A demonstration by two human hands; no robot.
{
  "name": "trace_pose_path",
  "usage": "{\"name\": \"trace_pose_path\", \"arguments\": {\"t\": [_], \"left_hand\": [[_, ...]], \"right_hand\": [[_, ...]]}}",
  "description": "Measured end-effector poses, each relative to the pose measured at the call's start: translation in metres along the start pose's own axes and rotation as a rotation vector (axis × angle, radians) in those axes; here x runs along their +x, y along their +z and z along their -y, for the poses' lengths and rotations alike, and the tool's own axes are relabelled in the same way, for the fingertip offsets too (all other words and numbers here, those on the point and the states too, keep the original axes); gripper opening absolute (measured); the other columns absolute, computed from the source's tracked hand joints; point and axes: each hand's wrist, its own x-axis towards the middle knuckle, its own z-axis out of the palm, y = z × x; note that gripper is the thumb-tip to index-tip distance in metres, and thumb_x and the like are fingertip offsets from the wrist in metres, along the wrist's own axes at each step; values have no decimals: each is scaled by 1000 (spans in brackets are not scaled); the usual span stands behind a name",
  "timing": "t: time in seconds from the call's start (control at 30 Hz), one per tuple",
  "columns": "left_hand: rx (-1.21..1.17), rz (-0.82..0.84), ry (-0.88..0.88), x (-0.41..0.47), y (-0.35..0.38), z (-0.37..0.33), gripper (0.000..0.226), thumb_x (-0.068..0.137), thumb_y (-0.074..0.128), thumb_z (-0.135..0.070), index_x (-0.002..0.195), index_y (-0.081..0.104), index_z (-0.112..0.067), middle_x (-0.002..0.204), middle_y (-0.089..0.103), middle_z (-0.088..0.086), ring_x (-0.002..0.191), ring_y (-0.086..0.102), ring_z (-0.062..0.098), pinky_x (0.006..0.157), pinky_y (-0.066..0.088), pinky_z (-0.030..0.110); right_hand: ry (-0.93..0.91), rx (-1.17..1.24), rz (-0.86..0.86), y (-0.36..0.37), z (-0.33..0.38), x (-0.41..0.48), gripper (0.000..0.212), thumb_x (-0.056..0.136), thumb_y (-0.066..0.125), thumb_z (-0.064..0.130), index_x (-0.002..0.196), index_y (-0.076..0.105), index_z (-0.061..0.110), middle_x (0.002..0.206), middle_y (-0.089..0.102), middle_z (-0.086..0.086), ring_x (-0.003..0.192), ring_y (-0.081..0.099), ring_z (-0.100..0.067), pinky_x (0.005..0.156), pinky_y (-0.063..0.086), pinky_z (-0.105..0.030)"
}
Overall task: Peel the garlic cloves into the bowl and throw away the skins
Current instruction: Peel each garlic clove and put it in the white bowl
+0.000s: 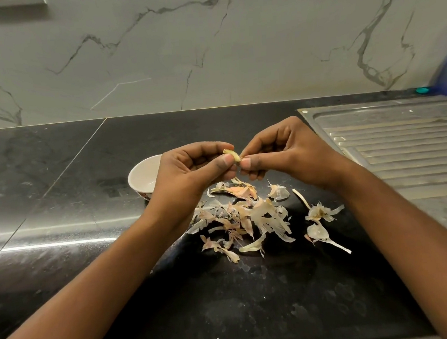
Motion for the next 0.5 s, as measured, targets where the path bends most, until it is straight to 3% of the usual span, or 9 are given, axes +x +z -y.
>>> {"name": "trace_pose_path", "arguments": {"t": [0.23, 0.4, 0.5], "left_hand": [[-161, 68, -130, 1, 1, -1, 27, 87, 69, -4, 114, 75, -2, 103, 77, 20, 88, 75, 24, 83, 63, 28], [-248, 89, -221, 1, 3, -5, 28, 85, 68, -6, 112, 75, -2, 102, 76, 20, 88, 76, 24, 80, 65, 28], [-102, 40, -125, 0, 3, -4, 27, 91, 70, -6, 118, 73, -4, 103, 77, 18, 88, 75, 25, 82, 64, 30]], "right_hand": [[-21, -80, -81, 2, -1, 2, 6, 95, 75, -1, 91, 80, -2, 78, 76, -9, 69, 71, -19, 66, 57, -26], [-47, -124, -111, 3, 1, 2, 8, 94, 75, -3, 87, 79, -2, 76, 75, -10, 67, 68, -18, 64, 55, -25], [-52, -110, -122, 2, 2, 2, 9, 93, 74, -4, 86, 79, -2, 76, 75, -12, 68, 67, -20, 64, 56, -25]]}}
